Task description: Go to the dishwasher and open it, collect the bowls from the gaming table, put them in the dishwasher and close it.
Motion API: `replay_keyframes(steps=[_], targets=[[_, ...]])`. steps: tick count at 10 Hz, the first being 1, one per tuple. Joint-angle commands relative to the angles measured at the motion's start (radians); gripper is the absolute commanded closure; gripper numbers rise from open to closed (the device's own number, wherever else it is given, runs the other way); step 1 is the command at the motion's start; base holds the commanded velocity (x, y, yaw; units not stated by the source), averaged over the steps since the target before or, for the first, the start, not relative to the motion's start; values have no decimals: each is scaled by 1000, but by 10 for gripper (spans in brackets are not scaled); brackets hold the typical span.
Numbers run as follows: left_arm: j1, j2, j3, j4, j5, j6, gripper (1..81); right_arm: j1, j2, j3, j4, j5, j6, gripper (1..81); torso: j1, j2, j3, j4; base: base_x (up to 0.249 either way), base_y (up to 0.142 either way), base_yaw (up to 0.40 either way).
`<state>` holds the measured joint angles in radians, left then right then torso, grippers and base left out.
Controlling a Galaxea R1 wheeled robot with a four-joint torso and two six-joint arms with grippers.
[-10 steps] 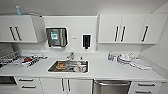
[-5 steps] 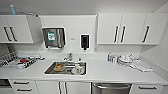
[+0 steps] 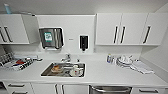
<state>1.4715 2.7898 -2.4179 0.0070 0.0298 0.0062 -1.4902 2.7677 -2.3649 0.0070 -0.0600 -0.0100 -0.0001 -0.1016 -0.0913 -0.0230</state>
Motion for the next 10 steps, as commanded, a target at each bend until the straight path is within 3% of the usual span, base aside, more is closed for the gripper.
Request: replay_keyframes(steps=[1, 3, 10], targets=[[-59, -15, 5, 2, 56, 6, 10, 57, -17, 7, -4, -54, -2, 10, 0, 0, 0, 0, 105, -64, 0], [-59, -16, 5, 2, 58, 6, 10, 55, -18, 7, -4, -54, -2, 10, 0, 0, 0, 0, 105, -64, 0], [-58, -12, 6, 1, 59, 6, 10, 53, -21, 9, -1, -54, -2, 10, 0, 0, 0, 0, 88, 0, 0]])
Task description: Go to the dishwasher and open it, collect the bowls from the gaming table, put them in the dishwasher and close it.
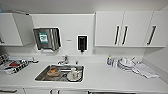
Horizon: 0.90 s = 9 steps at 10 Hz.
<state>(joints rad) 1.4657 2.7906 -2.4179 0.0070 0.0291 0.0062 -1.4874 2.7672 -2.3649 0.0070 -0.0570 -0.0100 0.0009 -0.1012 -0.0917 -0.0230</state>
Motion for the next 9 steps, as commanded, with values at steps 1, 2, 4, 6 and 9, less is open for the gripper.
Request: replay_keyframes(steps=[1, 2, 4, 6, 9], targets=[[-52, -11, 6, 2, 61, 8, 10, 51, -21, 12, 2, -56, -2, 10, 0, 0, 0, 0, 0, 0, 0], [-52, -14, 11, 4, 60, 8, 10, 46, -25, 27, 2, -58, -2, 10, 0, 0, 0, 0, 0, 0, 0], [-52, -49, 59, -1, 52, 5, 10, 43, -78, 122, 7, -60, 4, 10, -1, 0, 0, 0, 0, 0, 0], [-52, -170, 235, -2, 49, 3, 10, 48, -159, 256, 8, -69, 8, 10, -1, 0, 0, 0, 0, 0, 0], [-52, -370, 482, -2, -49, 3, 10, 65, -320, 530, 8, -69, 9, 10, -1, 0, 0, 0, 0, 0, 0]])
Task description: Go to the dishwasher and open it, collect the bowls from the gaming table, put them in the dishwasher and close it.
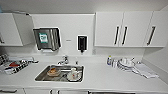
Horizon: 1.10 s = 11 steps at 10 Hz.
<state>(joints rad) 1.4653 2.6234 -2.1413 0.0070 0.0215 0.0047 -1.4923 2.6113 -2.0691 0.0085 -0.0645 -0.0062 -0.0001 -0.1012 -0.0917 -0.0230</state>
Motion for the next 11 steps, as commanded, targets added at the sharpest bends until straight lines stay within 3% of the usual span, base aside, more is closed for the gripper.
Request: replay_keyframes(steps=[1, 2, 4, 6, 8, 9, 11], targets=[[-52, -239, 239, -2, -66, 3, 10, 79, -209, 304, 8, -63, 6, 10, 0, 0, 0, 0, 0, 0, 0], [-52, -292, 291, -2, -103, 0, 10, 89, -288, 407, 8, -61, 6, 10, 64, -100, 0, 0, 0, 0, 0], [-52, -430, 426, -2, -179, -3, 10, 120, -459, 601, 16, -52, 9, 10, 70, -110, 0, 0, 0, 0, 0], [-58, -572, 580, -2, -249, -5, 10, 163, -586, 729, 38, -51, 15, 10, 107, -170, -96, 0, 0, 0, 0], [-95, -684, 699, -1, -253, -43, 10, 218, -684, 815, 62, -49, 15, 10, 139, -221, -127, 0, 0, 0, 0], [-117, -739, 762, -1, -249, -49, 10, 238, -710, 834, 73, -51, 15, 10, 159, -253, -63, 0, 0, 0, 0], [-165, -851, 894, 7, -247, -48, 10, 270, -727, 841, 94, -51, 20, 10, 197, -310, -105, 0, 0, 0, 0]])
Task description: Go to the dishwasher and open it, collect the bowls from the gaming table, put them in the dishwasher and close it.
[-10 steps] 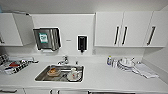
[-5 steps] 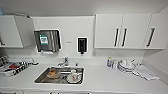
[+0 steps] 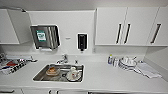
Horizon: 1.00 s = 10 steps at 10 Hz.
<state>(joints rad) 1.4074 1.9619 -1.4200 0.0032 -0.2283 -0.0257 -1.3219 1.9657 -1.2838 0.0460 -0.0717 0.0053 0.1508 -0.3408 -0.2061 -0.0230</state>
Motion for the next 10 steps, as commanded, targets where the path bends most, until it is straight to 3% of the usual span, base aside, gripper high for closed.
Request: replay_keyframes(steps=[1, 4, 6, 8, 9, 10], targets=[[-132, -226, 208, 11, 4, -19, 10, 120, -86, 61, 58, -46, 12, 10, 63, -98, 1, 0, 0, 0, 0], [-187, -348, 355, 17, 4, -25, 10, 175, -109, 95, 95, -56, 12, 10, 129, -203, -4, 0, 0, 0, 0], [-204, -394, 432, 67, -8, -25, 10, 206, -115, 104, 121, -60, 10, 10, 174, -274, -99, 0, 0, 0, 0], [-212, -409, 461, 76, -2, -25, 10, 244, -123, 107, 161, -74, 10, 10, 206, -330, -124, 0, 0, 0, 0], [-216, -411, 467, 77, -8, -25, 10, 270, -123, 118, 176, -91, 10, 10, 285, -453, -241, 0, 0, 0, 0], [-228, -412, 464, 72, -9, -26, 10, 290, -126, 130, 195, -97, 10, 10, 247, -394, -185, 0, 0, 0, 0]])
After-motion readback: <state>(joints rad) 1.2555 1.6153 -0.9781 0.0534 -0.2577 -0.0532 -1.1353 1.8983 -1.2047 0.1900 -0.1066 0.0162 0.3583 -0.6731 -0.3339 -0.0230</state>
